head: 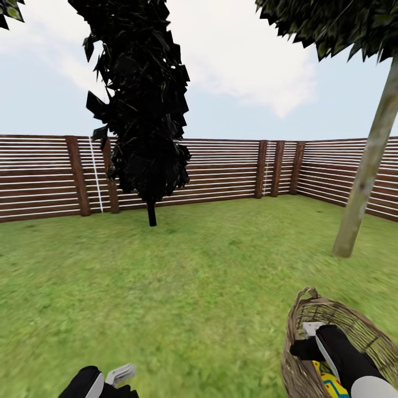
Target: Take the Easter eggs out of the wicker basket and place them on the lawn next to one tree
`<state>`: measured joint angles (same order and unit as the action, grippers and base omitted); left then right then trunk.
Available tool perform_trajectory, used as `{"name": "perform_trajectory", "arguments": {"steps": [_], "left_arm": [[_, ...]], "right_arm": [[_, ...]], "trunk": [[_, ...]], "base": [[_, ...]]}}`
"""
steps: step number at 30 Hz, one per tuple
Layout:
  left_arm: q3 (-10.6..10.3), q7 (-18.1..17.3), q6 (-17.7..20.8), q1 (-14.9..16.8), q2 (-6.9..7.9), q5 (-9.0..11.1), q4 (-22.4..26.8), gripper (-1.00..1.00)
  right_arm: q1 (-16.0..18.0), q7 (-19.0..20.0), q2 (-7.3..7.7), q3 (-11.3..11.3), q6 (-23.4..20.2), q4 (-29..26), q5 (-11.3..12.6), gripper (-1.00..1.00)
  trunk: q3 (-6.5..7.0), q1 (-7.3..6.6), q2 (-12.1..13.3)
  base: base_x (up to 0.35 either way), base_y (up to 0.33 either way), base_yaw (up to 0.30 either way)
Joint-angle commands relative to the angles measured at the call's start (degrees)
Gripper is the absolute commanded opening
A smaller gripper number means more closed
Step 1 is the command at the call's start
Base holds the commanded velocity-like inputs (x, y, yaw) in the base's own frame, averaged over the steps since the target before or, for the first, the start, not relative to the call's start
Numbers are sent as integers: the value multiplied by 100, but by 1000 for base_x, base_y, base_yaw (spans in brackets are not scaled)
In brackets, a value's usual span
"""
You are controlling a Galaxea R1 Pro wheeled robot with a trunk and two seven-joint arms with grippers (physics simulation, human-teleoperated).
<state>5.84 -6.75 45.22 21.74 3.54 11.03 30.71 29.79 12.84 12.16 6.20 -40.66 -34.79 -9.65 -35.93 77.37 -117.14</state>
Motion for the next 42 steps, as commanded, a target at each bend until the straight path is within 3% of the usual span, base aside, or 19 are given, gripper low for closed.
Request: {"name": "perform_trajectory", "arguments": {"steps": [1, 6, 22, 31, 42], "left_arm": [[23, -19, 30, 4, -2, -4, 5, 100], [15, -19, 30, 3, -11, -4, 5, 100], [15, -19, 30, 2, -11, -4, 5, 100], [14, -19, 30, 4, -19, -4, 5, 100], [15, -19, 30, 2, -54, -5, 5, 100]], "right_arm": [[3, 29, -2, 21, -21, -10, -55, -100], [4, 34, 66, 21, -38, -10, -45, -100], [4, 34, 58, 14, -32, -9, -54, -100], [2, 34, 58, 13, -34, -1, -54, -100], [3, 34, 58, 13, -31, -1, -54, -100]], "trunk": [[-7, 3, -3], [-7, 3, -3], [-7, 3, -3], [-5, 3, -3], [27, 3, -3]], "base": [[339, 0, 0], [339, 0, -169], [339, 0, -235], [339, 0, -58], [339, 0, -277]]}}
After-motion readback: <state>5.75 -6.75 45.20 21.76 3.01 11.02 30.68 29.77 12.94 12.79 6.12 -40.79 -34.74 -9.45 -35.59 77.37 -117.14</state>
